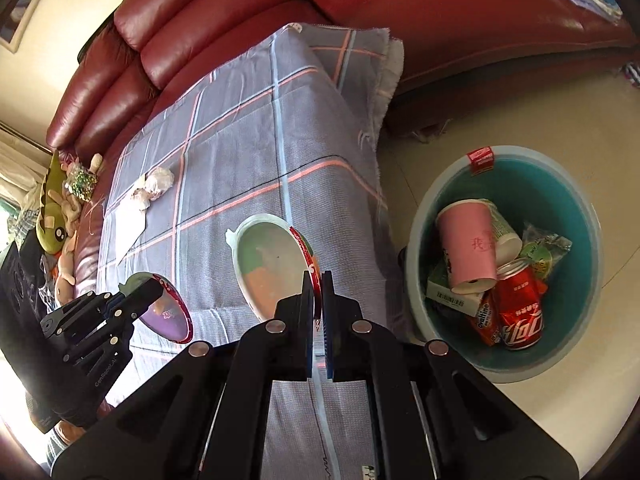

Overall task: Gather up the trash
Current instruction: 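Carry both bowls over the bin and open both tools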

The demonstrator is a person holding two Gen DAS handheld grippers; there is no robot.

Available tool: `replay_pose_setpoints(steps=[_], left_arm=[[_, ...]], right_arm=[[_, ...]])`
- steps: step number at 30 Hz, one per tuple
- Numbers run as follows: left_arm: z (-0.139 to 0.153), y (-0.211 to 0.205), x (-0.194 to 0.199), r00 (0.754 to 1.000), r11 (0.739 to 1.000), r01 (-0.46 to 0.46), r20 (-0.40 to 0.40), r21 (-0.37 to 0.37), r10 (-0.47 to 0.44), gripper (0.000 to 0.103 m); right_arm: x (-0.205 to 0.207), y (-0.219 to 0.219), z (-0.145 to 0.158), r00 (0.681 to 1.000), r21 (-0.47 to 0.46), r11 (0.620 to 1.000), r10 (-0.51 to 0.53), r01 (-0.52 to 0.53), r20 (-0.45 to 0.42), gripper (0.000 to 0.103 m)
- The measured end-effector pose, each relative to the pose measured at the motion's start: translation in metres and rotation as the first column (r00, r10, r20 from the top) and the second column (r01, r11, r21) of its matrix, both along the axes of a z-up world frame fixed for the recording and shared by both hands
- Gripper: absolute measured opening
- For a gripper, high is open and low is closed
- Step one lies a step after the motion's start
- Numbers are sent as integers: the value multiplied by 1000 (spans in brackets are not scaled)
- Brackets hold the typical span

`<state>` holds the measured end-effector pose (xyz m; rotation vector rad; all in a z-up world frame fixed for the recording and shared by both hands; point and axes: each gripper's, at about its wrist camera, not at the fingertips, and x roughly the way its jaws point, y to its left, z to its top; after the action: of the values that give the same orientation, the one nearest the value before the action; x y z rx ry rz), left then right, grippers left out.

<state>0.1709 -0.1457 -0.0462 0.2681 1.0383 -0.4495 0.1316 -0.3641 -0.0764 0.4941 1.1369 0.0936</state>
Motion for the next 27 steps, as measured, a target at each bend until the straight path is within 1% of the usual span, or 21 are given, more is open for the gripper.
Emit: replay_pose_setpoints(steps=[6,13,16,21,27], left_arm=[[14,-43,-8,997,997,79,18,-11,-78,7],[20,-109,-20,981,981,195,24,-23,-194,7],[16,-137,-25,972,971,237,9,-24,-237,7],[1,-177,-33,954,954,298,-29,-20,-299,7],[-17,-210,-38,937,939,343,-64,-14,-343,8]], right_arm=[[-23,-54,8,994,10,995,-102,102,29,4],[-57,-124,12,973,2,973,-229,229,40,4],[-71,-147,8,962,0,963,-270,270,30,4],[-84,-172,-5,954,2,954,-301,301,-3,4],[-86,-186,-14,950,0,950,-312,312,-25,4]])
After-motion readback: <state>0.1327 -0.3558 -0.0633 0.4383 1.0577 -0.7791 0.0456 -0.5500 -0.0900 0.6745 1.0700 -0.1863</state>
